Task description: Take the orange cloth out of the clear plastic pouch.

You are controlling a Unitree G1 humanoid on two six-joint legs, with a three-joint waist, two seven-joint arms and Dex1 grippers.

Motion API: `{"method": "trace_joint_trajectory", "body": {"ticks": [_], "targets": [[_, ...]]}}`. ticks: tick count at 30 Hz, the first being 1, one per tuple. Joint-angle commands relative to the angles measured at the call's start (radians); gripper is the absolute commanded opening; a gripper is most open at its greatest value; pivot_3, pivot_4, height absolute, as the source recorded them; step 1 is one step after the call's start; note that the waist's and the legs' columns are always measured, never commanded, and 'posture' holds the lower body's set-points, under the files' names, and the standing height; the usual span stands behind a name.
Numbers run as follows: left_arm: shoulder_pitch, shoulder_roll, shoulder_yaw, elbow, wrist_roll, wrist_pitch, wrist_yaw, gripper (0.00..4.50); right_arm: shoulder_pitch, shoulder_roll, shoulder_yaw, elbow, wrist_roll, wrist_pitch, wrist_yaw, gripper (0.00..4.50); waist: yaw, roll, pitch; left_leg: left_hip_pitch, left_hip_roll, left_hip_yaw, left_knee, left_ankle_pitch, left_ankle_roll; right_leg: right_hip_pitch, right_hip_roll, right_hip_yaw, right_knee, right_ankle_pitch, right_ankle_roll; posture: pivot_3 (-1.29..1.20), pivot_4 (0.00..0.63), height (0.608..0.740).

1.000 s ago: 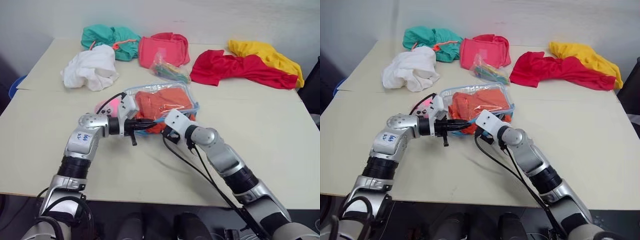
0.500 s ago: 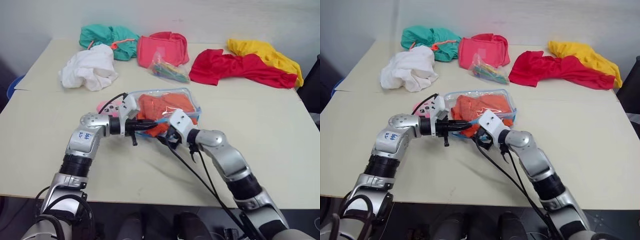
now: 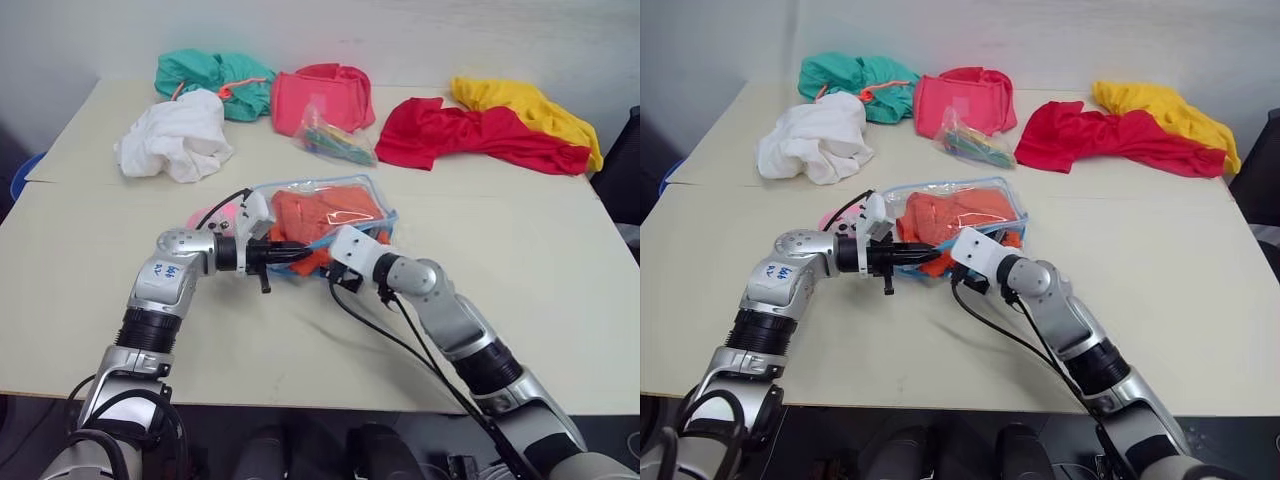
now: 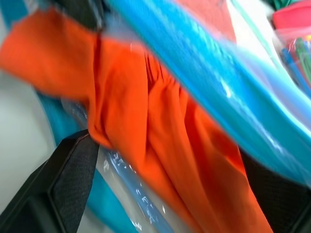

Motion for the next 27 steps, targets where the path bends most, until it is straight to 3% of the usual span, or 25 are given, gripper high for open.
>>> {"method": "trace_joint_trajectory", "body": {"ticks": [1,3,10,23,27], "targets": [[-0.009,0.001,0.006,-0.038,-0.028,0.003,-0.012,0.00,0.011,0.022,-0.040,-0.045,0.013,0.002,-0.015,3.62,0.000,0.000,0.000,0.000,0.000,0.000,0.000,0.000,0.000,0.000,0.000,0.000,0.000,0.000,0.000,0.00,0.150,0.740],[-0.009,0.001,0.005,-0.040,-0.027,0.004,-0.012,0.00,0.014,0.028,-0.054,-0.060,0.030,0.024,-0.004,2.96,0.000,0.000,0.000,0.000,0.000,0.000,0.000,0.000,0.000,0.000,0.000,0.000,0.000,0.000,0.000,0.00,0.150,0.740],[-0.008,-0.003,0.005,-0.038,-0.029,0.002,-0.014,0.00,-0.022,-0.027,-0.001,-0.017,-0.032,0.001,0.050,2.96,0.001,0.000,0.000,0.000,0.000,0.000,0.000,0.000,0.000,0.000,0.000,0.000,0.000,0.000,0.000,0.00,0.150,0.740],[-0.017,-0.016,0.002,-0.028,-0.039,0.012,-0.022,0.00,-0.136,0.076,0.022,0.261,-0.087,-0.062,-0.002,2.96,-0.002,0.000,0.000,0.000,0.000,0.000,0.000,0.000,0.000,0.000,0.000,0.000,0.001,0.000,0.000,0.00,0.150,0.740],[-0.020,-0.023,0.002,-0.024,-0.042,0.016,-0.019,0.00,-0.155,0.089,0.010,0.345,-0.064,-0.069,0.032,2.04,-0.003,0.000,0.000,0.002,0.000,0.000,0.000,0.000,0.000,0.001,0.000,0.000,0.001,0.000,0.000,0.00,0.150,0.740]]}}
